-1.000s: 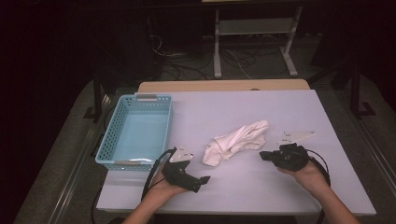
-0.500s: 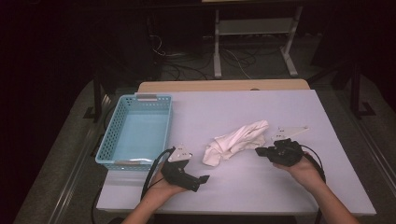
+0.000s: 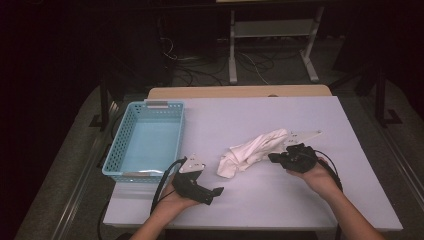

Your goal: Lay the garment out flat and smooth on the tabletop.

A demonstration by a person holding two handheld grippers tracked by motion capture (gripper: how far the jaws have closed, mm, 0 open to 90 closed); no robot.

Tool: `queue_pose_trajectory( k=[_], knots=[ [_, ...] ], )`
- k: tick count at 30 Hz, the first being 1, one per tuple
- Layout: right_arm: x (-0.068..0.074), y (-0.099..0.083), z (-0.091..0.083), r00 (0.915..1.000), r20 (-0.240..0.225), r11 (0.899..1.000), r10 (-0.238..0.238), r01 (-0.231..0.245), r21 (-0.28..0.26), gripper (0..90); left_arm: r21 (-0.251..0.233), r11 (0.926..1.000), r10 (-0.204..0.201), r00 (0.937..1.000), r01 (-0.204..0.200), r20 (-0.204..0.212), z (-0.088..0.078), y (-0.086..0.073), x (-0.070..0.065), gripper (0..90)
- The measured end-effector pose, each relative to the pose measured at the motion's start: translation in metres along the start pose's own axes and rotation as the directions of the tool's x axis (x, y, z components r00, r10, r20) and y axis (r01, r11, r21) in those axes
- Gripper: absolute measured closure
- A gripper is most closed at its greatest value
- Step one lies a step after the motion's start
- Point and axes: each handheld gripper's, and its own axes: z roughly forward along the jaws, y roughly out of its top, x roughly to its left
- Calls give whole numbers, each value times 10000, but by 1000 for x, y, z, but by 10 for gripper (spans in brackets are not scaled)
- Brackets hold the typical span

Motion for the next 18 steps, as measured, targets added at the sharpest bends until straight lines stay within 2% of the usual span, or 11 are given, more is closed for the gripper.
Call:
queue_pose_trajectory(
  k=[18],
  knots=[
    [0,16,28,9998,-133,9996,-129,132,238,879,-36,10000,-61,10000,62,42,0,0,0,0]
  ],
)
